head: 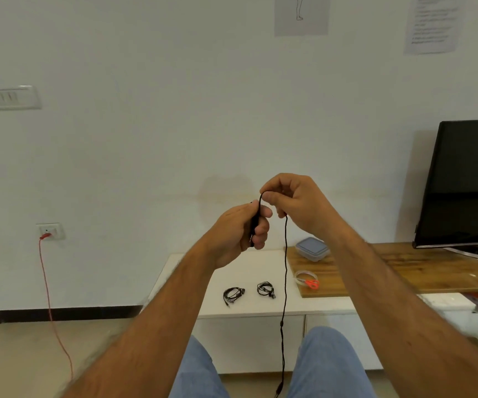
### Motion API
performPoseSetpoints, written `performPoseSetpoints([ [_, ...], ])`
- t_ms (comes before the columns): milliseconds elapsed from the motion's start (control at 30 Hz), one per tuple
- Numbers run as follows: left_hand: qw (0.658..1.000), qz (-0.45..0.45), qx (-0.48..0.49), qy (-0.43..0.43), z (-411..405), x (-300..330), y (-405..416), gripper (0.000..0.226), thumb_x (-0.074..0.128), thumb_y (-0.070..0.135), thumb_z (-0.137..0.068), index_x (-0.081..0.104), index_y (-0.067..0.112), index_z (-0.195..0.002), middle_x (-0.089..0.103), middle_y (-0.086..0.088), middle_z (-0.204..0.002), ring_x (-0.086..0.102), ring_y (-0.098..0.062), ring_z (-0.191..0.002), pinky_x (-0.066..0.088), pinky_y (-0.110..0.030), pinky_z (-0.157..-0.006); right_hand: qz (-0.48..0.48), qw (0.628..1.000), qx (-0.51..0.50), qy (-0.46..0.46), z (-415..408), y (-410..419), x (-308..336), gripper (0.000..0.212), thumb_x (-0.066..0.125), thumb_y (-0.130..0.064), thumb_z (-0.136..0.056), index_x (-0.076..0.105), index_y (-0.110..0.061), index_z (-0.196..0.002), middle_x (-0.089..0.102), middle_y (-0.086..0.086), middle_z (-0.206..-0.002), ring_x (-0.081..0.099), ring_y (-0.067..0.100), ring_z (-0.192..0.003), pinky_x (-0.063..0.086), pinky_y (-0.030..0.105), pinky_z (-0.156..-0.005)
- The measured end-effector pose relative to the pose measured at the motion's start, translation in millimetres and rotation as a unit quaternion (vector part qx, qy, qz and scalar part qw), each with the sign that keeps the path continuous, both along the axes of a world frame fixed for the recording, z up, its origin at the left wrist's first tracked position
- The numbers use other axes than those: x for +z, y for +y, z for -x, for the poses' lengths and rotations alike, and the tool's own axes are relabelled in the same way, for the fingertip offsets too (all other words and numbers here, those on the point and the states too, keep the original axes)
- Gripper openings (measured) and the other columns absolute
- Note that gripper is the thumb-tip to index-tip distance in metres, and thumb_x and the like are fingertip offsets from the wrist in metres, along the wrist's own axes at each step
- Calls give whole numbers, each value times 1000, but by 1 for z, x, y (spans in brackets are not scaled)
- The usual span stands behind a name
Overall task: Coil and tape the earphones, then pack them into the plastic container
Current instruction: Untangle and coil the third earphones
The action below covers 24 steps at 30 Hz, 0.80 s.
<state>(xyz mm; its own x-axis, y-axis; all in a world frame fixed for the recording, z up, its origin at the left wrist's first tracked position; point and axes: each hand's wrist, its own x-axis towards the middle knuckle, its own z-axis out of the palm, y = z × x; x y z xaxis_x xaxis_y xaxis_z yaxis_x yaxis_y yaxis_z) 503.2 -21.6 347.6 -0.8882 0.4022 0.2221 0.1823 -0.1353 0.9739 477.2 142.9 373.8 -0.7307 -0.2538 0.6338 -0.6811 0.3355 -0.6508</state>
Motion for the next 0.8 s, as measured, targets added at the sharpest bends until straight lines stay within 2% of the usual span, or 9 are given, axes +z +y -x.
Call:
performPoseSetpoints([
  [133, 998, -20, -54, -9, -4, 1, 1, 38, 27, 26, -107, 59, 9, -96, 46, 0, -61, 39, -14, -53, 38, -25, -53, 35, 999, 30, -15, 2, 2, 1, 10, 65, -5, -90, 71, -13, -88, 65, -11, -65, 56, 13, -57, 50, 26, -59],
  [300, 994, -27, -106, -21, -5, 4, -3, 38, 28, 20, -105, 61, 3, -113, 55, 1, -67, 46, -12, -56, 42, -22, -53, 65, 995, 70, -14, -2, 5, 3, 15, 63, 0, -91, 70, -13, -86, 62, -10, -61, 54, 12, -58, 48, 23, -59],
  [467, 992, -25, -104, -64, -3, 7, -6, 41, 26, 16, -101, 63, 3, -111, 54, -1, -66, 46, -11, -53, 38, -21, -50, 76, 990, 114, -19, -6, 9, 6, 22, 61, 5, -90, 70, -14, -84, 61, 1, -65, 54, 14, -57, 49, 24, -57],
  [800, 995, 36, -88, -21, -7, 9, -1, 45, 18, 2, -93, 61, 0, -105, 47, -2, -62, 37, -14, -51, 32, -25, -51, 96, 987, 127, -37, -2, 7, 1, 16, 62, 2, -90, 71, -11, -86, 61, 3, -66, 53, 15, -58, 47, 23, -58],
])
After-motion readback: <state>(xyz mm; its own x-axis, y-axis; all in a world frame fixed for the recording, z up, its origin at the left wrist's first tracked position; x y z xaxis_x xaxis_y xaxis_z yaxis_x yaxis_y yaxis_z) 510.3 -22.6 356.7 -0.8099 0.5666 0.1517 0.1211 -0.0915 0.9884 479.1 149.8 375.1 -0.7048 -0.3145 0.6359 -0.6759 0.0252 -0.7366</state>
